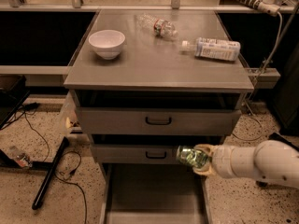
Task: Pick green can from bottom drawer and place on counter
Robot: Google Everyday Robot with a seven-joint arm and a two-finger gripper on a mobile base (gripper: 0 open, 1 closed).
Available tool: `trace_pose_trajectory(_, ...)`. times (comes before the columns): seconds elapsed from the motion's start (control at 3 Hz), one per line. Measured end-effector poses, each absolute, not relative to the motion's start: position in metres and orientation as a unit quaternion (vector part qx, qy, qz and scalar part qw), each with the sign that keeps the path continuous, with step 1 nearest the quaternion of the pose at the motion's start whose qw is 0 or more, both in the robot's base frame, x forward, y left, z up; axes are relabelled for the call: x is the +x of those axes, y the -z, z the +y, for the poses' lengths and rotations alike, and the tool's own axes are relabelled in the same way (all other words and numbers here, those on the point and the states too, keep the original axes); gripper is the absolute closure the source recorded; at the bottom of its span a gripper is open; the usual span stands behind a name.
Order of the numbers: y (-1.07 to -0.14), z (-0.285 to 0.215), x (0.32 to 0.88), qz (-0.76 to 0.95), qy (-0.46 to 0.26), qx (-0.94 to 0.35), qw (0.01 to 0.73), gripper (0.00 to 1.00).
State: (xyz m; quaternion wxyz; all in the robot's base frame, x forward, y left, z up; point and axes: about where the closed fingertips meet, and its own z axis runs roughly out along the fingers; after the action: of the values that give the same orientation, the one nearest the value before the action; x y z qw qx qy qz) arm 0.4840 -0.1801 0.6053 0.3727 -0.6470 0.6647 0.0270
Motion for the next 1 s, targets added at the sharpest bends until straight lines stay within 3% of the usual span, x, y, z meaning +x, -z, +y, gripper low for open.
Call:
trace_pose_trajectory(0.33, -0.73, -0.176, 0.494, 0.625, 0.049, -0.659, 0.415, 1.0)
trace_pose_trajectory(1.0, -0.746, -0.172, 0.502, 0.623, 0.058, -0.66, 0.417, 1.0)
